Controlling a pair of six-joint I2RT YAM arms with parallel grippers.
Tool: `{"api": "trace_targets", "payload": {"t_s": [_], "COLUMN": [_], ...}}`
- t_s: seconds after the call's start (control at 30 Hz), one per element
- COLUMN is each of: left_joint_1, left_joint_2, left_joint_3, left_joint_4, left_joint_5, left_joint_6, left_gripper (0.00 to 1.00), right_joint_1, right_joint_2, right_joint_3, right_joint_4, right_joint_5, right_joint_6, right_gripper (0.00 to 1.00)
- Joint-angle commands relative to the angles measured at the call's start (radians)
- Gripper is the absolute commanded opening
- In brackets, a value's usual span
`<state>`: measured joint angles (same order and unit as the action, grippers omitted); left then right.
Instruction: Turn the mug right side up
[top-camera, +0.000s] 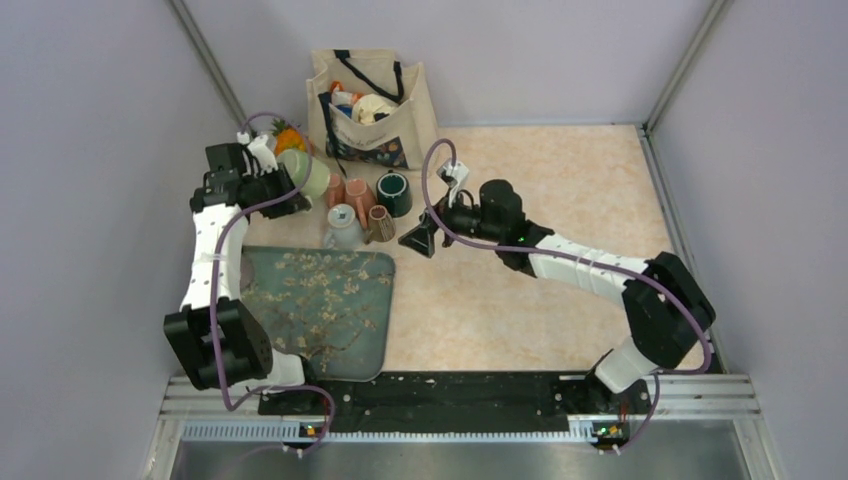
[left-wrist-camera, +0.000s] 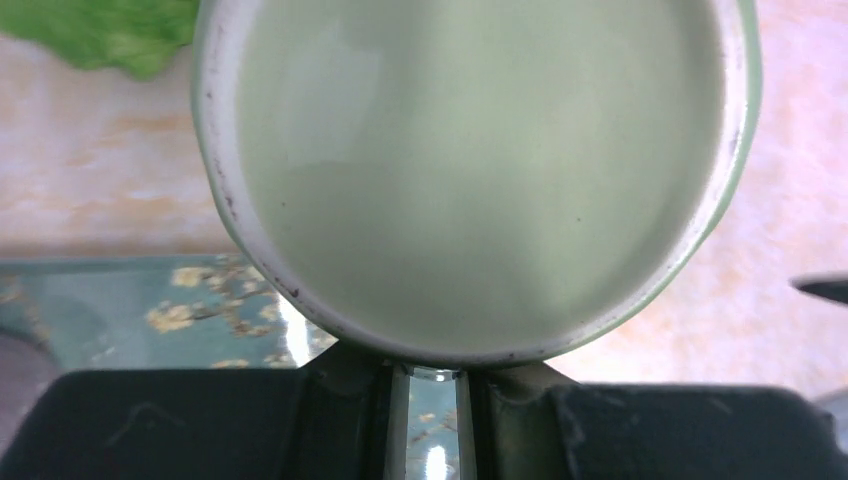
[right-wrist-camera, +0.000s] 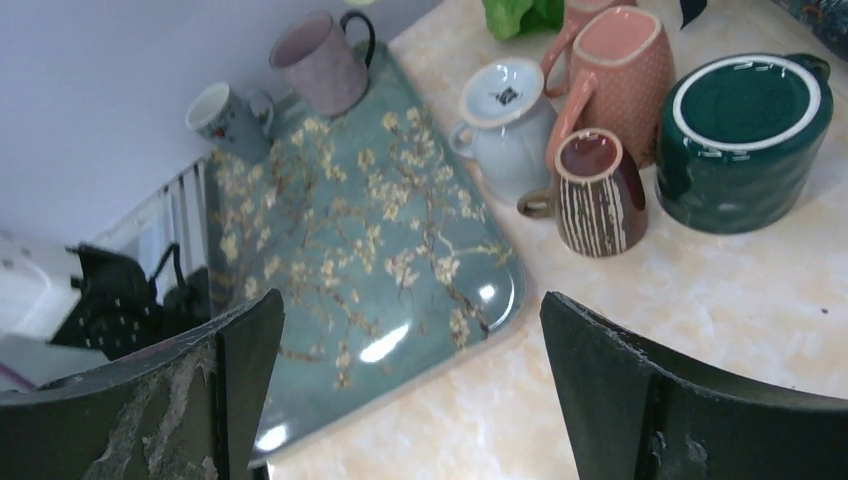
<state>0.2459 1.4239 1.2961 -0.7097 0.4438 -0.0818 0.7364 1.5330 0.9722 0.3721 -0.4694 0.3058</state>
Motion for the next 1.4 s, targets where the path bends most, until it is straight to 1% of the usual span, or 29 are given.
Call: {"api": "trace_targets", "payload": {"t_s": [0.0,0.1,0.23,0.43,0.53,0.57,0.73,0.83,0.87,0.9,0.93,1.0,1.03,1.07,1.1,1.13,1.17,1.23,1.27,1.3,1.37], "left_joint_1": [-0.020,-0.056,-0.109,-0.213,-0.278,-0.294,-0.326,-0.349,-0.351,-0.352,-0.352,-0.350,-0.350,-0.349,-0.341,-0.333,-0.321,-0.285,-0.260,-0.228,-0.155], "left_joint_2": [-0.093,-0.115,-0.122,-0.125,-0.130,-0.132,-0.112,-0.108,-0.106,-0.103,-0.102,-0.101,-0.099,-0.096,-0.095,-0.093,-0.093,-0.100,-0.105,-0.111,-0.124], "left_joint_3": [0.094,0.129,0.176,0.179,0.172,0.169,0.146,0.122,0.113,0.106,0.101,0.099,0.100,0.102,0.106,0.108,0.109,0.111,0.113,0.117,0.131], "left_joint_4": [0.048,0.059,0.056,0.055,0.055,0.055,0.058,0.057,0.060,0.061,0.057,0.032,0.013,-0.013,-0.036,-0.059,-0.081,-0.119,-0.136,-0.153,-0.183], "left_joint_5": [0.314,0.388,0.443,0.528,0.537,0.538,0.585,0.638,0.660,0.674,0.674,0.658,0.651,0.640,0.629,0.616,0.601,0.573,0.559,0.547,0.524], "left_joint_6": [0.000,-0.027,-0.041,-0.050,-0.037,-0.031,-0.034,-0.019,-0.018,-0.015,-0.006,0.026,0.049,0.083,0.113,0.142,0.163,0.205,0.226,0.254,0.298], "left_gripper": [0.00,0.00,0.00,0.00,0.00,0.00,0.00,0.00,0.00,0.00,0.00,0.00,0.00,0.00,0.05,0.14,0.24,0.46,0.55,0.61,0.70], "right_joint_1": [-0.006,-0.006,-0.006,-0.006,-0.006,-0.006,-0.006,-0.007,-0.006,-0.006,-0.006,-0.006,-0.006,-0.007,-0.009,-0.009,-0.010,-0.009,-0.009,-0.009,0.006], "right_joint_2": [0.056,0.105,0.146,0.171,0.177,0.182,0.200,0.202,0.202,0.201,0.200,0.191,0.183,0.171,0.158,0.142,0.124,0.089,0.074,0.060,0.041], "right_joint_3": [0.101,0.144,0.192,0.230,0.228,0.227,0.212,0.194,0.186,0.179,0.176,0.168,0.157,0.146,0.136,0.127,0.116,0.110,0.115,0.125,0.175], "right_joint_4": [0.232,0.310,0.386,0.512,0.585,0.613,0.814,0.936,0.979,1.008,1.022,1.015,1.004,0.973,0.940,0.887,0.831,0.705,0.629,0.543,0.325], "right_joint_5": [0.046,0.059,0.064,0.057,0.049,0.039,-0.007,-0.003,0.002,0.009,0.020,0.040,0.054,0.072,0.087,0.105,0.118,0.132,0.134,0.132,0.129], "right_joint_6": [0.165,0.224,0.267,0.303,0.320,0.327,0.398,0.430,0.439,0.446,0.451,0.448,0.437,0.420,0.395,0.365,0.328,0.230,0.169,0.104,-0.078], "right_gripper": [0.99,0.99,0.99,0.99,0.97,0.95,0.76,0.71,0.66,0.57,0.40,0.09,0.00,0.00,0.00,0.00,0.00,0.00,0.00,0.00,0.00]}}
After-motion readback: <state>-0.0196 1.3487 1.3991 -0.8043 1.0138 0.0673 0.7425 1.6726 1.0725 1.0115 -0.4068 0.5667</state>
